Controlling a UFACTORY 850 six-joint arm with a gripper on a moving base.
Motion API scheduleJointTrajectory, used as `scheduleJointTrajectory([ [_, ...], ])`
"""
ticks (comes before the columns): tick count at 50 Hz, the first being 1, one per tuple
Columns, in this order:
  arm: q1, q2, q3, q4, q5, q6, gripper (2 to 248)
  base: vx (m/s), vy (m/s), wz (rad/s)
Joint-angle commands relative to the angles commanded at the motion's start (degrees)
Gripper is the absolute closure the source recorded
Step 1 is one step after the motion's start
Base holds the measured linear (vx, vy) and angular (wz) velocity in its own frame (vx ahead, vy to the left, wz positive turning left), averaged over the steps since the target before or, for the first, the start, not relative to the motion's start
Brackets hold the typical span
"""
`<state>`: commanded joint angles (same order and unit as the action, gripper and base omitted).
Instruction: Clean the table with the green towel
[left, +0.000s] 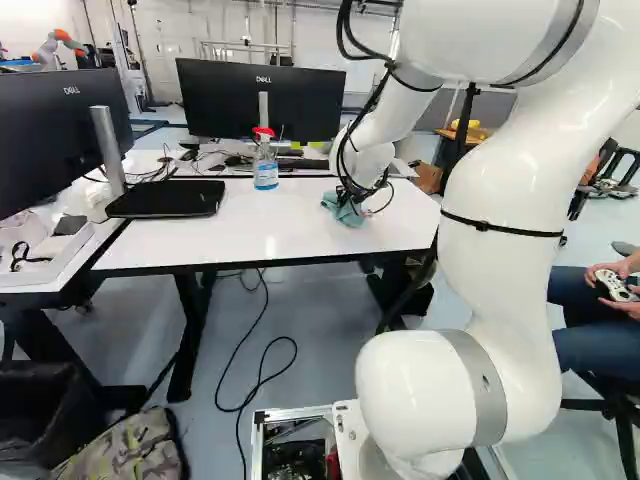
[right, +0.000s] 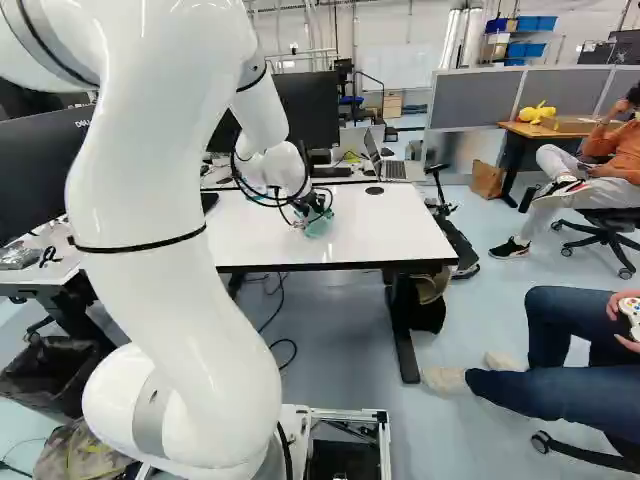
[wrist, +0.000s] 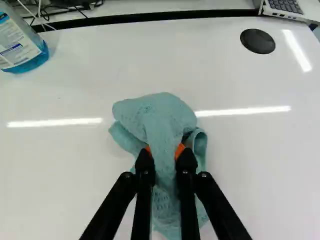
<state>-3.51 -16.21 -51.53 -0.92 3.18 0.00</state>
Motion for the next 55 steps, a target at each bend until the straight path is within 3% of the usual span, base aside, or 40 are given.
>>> scheduleJointTrajectory([
  [13,0.0,0.0,0.0,0.0,-2.7,0.0,194,0.000,0.000,0.000],
  [55,0.0,0.0,0.0,0.0,-1.2,0.0,194,0.000,0.000,0.000],
])
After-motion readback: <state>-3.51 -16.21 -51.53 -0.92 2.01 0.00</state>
